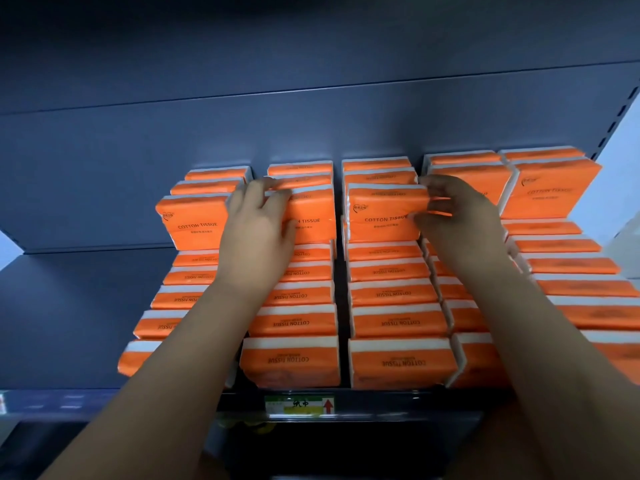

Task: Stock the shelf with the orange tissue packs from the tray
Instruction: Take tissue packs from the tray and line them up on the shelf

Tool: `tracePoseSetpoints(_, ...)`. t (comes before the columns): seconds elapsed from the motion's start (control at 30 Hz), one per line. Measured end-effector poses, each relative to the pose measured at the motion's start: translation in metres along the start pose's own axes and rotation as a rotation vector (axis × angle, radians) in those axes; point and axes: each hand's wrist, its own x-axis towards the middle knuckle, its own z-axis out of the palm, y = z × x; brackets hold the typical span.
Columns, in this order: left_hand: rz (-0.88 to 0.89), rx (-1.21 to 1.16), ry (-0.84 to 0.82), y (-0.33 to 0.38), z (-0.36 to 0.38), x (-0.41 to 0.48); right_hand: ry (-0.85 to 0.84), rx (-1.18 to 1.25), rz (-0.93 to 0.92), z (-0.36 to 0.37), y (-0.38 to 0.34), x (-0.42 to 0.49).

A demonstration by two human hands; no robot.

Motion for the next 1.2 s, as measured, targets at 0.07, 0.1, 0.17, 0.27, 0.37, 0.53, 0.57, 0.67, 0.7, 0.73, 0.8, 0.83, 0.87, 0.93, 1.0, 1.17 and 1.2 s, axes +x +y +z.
tracePoseSetpoints(0.07, 0.008, 0.010, -0.010, -0.001, 0.000, 0.001, 0.002, -0.039, -0.012, 0.000, -0.001, -0.001)
tracePoseSetpoints(0.1, 0.011, 0.012, -0.010, -0.002, 0.000, 0.001, 0.003, -0.054, -0.020, 0.001, -0.002, 0.000)
tracePoseSetpoints(0.17, 0.010, 0.009, -0.001, -0.003, 0.001, 0.002, 0.005, -0.078, -0.033, 0.001, -0.001, 0.001)
tracePoseSetpoints(0.27, -0.014, -0.001, 0.023, -0.001, 0.002, 0.003, 0.007, -0.098, -0.041, 0.002, -0.001, 0.000)
tracePoseSetpoints(0.37, -0.049, -0.011, 0.039, 0.001, 0.003, 0.002, 0.017, -0.136, -0.064, 0.003, -0.001, 0.000)
tracePoseSetpoints(0.53, -0.053, -0.004, 0.056, 0.001, 0.005, 0.003, 0.021, -0.166, -0.084, 0.005, -0.003, -0.003)
tracePoseSetpoints(0.57, -0.051, 0.000, 0.058, 0.001, 0.005, 0.003, 0.018, -0.177, -0.095, 0.005, -0.003, -0.003)
tracePoseSetpoints(0.67, -0.041, 0.012, 0.041, 0.003, 0.005, 0.003, 0.000, -0.209, -0.124, 0.005, -0.003, -0.004)
tracePoseSetpoints(0.7, -0.039, 0.014, 0.035, 0.003, 0.004, 0.003, -0.005, -0.216, -0.130, 0.006, -0.002, -0.004)
tracePoseSetpoints(0.73, -0.037, 0.016, 0.028, 0.004, 0.004, 0.003, -0.007, -0.222, -0.137, 0.006, -0.002, -0.004)
tracePoseSetpoints(0.8, -0.032, 0.024, 0.018, 0.007, 0.001, 0.003, -0.008, -0.237, -0.148, 0.006, -0.003, -0.005)
tracePoseSetpoints(0.83, -0.031, 0.031, 0.012, 0.009, 0.000, 0.003, -0.006, -0.244, -0.153, 0.006, -0.004, -0.005)
tracePoseSetpoints(0.87, -0.036, 0.041, 0.006, 0.011, -0.001, 0.003, -0.002, -0.249, -0.155, 0.006, -0.005, -0.006)
tracePoseSetpoints(0.93, -0.051, 0.064, -0.003, 0.017, -0.004, 0.003, 0.003, -0.260, -0.155, 0.005, -0.007, -0.007)
tracePoseSetpoints(1.0, -0.055, 0.081, 0.001, 0.024, -0.006, 0.003, 0.008, -0.278, -0.157, 0.003, -0.009, -0.009)
tracePoseSetpoints(1.17, -0.014, 0.100, 0.055, 0.054, -0.012, 0.006, 0.056, -0.331, -0.209, -0.006, -0.027, -0.020)
tracePoseSetpoints(1.2, 0.001, 0.103, 0.071, 0.062, -0.014, 0.008, 0.075, -0.332, -0.236, -0.010, -0.031, -0.023)
